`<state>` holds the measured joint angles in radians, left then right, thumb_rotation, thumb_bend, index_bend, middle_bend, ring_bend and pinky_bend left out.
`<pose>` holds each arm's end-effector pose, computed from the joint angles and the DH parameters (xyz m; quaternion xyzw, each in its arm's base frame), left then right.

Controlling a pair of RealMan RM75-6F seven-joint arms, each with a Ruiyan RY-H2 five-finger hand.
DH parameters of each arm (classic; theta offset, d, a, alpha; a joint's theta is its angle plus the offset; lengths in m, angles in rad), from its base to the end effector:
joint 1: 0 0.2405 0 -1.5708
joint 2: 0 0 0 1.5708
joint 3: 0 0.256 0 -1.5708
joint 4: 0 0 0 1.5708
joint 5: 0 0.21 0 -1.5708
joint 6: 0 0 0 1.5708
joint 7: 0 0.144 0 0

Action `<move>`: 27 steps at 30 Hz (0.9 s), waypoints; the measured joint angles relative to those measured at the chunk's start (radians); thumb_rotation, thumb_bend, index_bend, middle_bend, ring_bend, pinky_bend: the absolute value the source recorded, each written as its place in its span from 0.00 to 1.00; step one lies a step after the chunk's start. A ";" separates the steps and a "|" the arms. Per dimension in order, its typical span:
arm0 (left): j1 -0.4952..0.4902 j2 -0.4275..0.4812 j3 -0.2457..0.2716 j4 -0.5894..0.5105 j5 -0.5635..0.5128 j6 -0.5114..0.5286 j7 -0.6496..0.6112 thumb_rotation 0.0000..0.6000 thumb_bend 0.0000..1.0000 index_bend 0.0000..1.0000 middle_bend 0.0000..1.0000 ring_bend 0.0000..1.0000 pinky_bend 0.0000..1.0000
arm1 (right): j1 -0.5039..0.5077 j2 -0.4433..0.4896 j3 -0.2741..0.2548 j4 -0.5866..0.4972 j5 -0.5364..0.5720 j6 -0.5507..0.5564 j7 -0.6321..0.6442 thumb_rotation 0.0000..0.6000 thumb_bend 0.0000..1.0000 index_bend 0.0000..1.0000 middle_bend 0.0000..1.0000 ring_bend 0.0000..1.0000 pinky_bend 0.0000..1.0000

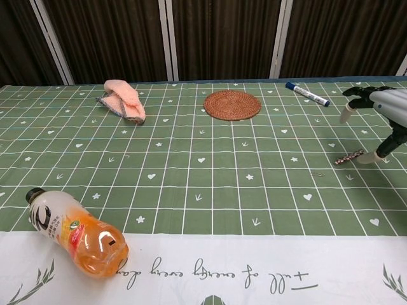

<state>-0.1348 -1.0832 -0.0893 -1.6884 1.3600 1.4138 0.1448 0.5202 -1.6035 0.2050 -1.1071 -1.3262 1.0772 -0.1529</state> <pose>-0.3073 0.2026 0.1662 -0.5904 -0.3855 -0.3420 0.6212 -0.2643 -0.3454 0.0221 0.6769 -0.3494 0.3562 0.5411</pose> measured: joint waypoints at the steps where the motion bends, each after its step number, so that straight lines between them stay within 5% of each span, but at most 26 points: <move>1: 0.000 0.000 0.000 0.000 -0.001 -0.001 0.001 1.00 0.04 0.00 0.00 0.00 0.00 | 0.004 -0.009 0.002 0.013 0.003 -0.002 0.002 1.00 0.03 0.29 0.03 0.00 0.00; 27: -0.008 -0.003 -0.012 0.022 -0.030 -0.013 -0.018 1.00 0.04 0.00 0.00 0.00 0.00 | 0.079 -0.189 0.013 0.288 0.044 -0.078 0.092 1.00 0.07 0.29 0.03 0.00 0.00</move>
<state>-0.1425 -1.0865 -0.1009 -1.6667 1.3298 1.4008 0.1272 0.5988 -1.7925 0.2176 -0.8188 -1.2821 0.9995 -0.0610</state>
